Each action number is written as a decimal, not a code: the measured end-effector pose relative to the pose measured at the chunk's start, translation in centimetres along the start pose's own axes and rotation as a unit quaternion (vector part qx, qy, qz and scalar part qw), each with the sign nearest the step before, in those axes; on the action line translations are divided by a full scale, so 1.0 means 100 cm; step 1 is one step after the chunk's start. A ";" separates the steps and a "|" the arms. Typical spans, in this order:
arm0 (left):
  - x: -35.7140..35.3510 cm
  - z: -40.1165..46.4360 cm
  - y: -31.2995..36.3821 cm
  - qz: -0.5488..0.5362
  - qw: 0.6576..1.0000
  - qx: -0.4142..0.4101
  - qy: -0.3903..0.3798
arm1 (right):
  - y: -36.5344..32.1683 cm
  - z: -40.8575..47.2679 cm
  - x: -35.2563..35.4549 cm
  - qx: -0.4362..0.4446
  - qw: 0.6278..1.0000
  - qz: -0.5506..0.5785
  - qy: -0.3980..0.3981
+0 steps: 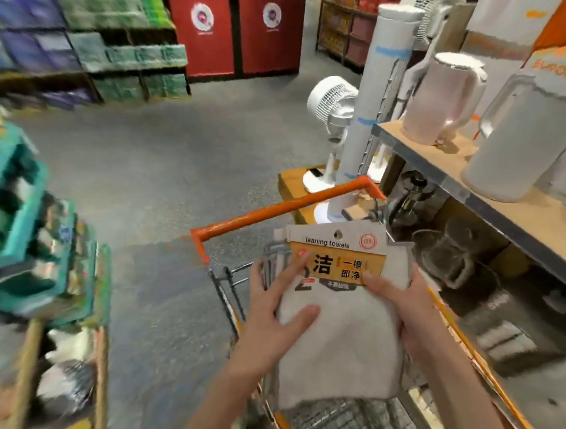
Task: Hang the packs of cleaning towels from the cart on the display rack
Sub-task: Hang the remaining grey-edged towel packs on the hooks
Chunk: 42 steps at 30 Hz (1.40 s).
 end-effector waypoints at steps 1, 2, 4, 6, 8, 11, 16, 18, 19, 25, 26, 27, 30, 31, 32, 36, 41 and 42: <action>0.017 -0.004 -0.001 0.001 1.000 0.006 0.025 | -0.002 0.004 -0.018 0.004 1.000 -0.004 -0.020; 0.034 -0.007 -0.003 -0.002 0.999 0.013 0.051 | -0.003 0.007 -0.037 0.008 0.999 -0.008 -0.037; 0.068 -0.016 -0.005 -0.025 0.995 0.034 0.092 | -0.007 0.013 -0.075 0.014 0.998 -0.013 -0.065; 0.101 -0.024 -0.010 -0.038 0.990 0.045 0.127 | -0.010 0.018 -0.114 0.020 0.995 -0.020 -0.093; 0.137 -0.033 -0.013 -0.037 0.984 0.042 0.171 | -0.013 0.022 -0.155 0.026 0.992 -0.034 -0.121; 0.190 -0.048 -0.023 -0.107 0.969 0.036 0.222 | -0.017 0.028 -0.220 0.037 0.984 -0.068 -0.160; 0.289 -0.064 -0.034 -0.143 0.951 0.027 0.272 | -0.018 0.036 -0.338 0.037 0.973 -0.076 -0.216; 0.334 -0.068 -0.038 -0.142 0.947 0.021 0.288 | -0.019 0.037 -0.389 0.039 0.967 -0.074 -0.239; 0.356 -0.071 -0.039 -0.139 0.946 0.021 0.293 | -0.020 0.036 -0.413 0.043 0.965 -0.078 -0.248; 0.471 -0.098 -0.037 -0.146 0.925 0.012 0.352 | -0.032 0.025 -0.546 0.068 0.939 -0.098 -0.322; 0.487 -0.103 -0.035 -0.145 0.921 0.007 0.361 | -0.035 0.022 -0.566 0.075 0.935 -0.099 -0.333; 0.503 -0.108 -0.034 -0.147 0.916 0.005 0.372 | -0.039 0.018 -0.584 0.089 0.931 -0.107 -0.338; 0.544 -0.127 -0.036 -0.166 0.897 0.013 0.410 | -0.063 0.002 -0.633 0.189 0.906 -0.159 -0.345; 0.555 -0.133 -0.035 -0.164 0.893 0.014 0.419 | -0.072 -0.005 -0.649 0.223 0.891 -0.174 -0.356; 0.566 -0.140 -0.034 -0.154 0.890 0.013 0.428 | -0.078 -0.011 -0.666 0.247 0.873 -0.192 -0.374; 0.608 -0.169 -0.039 -0.137 0.863 0.009 0.486 | -0.089 -0.031 -0.736 0.303 0.806 -0.250 -0.443; 0.657 -0.198 -0.053 -0.141 0.809 0.013 0.571 | -0.081 -0.042 -0.823 0.308 0.741 -0.285 -0.524; 0.667 -0.202 -0.056 -0.143 0.796 0.013 0.589 | -0.080 -0.044 -0.841 0.310 0.732 -0.284 -0.537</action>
Point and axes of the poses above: each hand's wrist, its own z-axis towards the middle knuckle, its own x-axis out of the back of the hand, y = z × x, the point moved 10 cm from there along z, towards the middle knuckle, and after that the axes turned 12 degrees about -z, right-handed, at the moved point
